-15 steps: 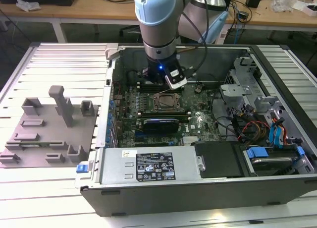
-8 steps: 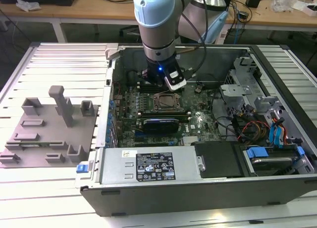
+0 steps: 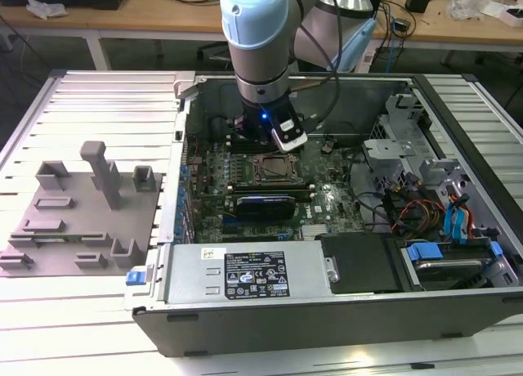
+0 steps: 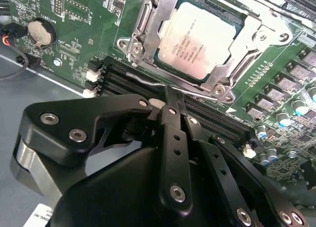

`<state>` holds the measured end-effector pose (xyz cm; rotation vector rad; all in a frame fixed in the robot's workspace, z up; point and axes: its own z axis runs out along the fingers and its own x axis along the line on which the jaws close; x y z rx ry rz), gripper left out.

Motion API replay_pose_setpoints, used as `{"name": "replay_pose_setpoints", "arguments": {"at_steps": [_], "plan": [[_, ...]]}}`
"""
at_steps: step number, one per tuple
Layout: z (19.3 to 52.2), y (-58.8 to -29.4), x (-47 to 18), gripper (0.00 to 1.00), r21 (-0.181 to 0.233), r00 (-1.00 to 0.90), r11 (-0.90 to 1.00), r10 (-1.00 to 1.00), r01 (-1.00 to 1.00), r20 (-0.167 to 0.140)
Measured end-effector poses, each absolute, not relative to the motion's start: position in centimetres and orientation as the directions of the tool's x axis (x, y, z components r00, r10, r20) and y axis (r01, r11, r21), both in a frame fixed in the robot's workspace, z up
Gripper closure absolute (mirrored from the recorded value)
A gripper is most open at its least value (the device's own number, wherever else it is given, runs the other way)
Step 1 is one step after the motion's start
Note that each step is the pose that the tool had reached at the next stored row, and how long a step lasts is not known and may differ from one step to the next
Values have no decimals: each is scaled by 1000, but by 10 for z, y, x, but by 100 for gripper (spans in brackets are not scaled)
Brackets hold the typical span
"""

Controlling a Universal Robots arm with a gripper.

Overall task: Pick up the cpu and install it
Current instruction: 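Install the first cpu locking lever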

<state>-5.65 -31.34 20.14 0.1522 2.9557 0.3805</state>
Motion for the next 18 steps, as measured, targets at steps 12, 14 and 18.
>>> {"name": "replay_pose_setpoints", "arguments": {"at_steps": [12,14,18], "plan": [[197,-313,-52,89,241,-982,967,118,80,-145],[197,-313,-51,89,241,-982,967,118,80,-145],[197,-313,-51,89,241,-982,967,118,80,-145]]}}
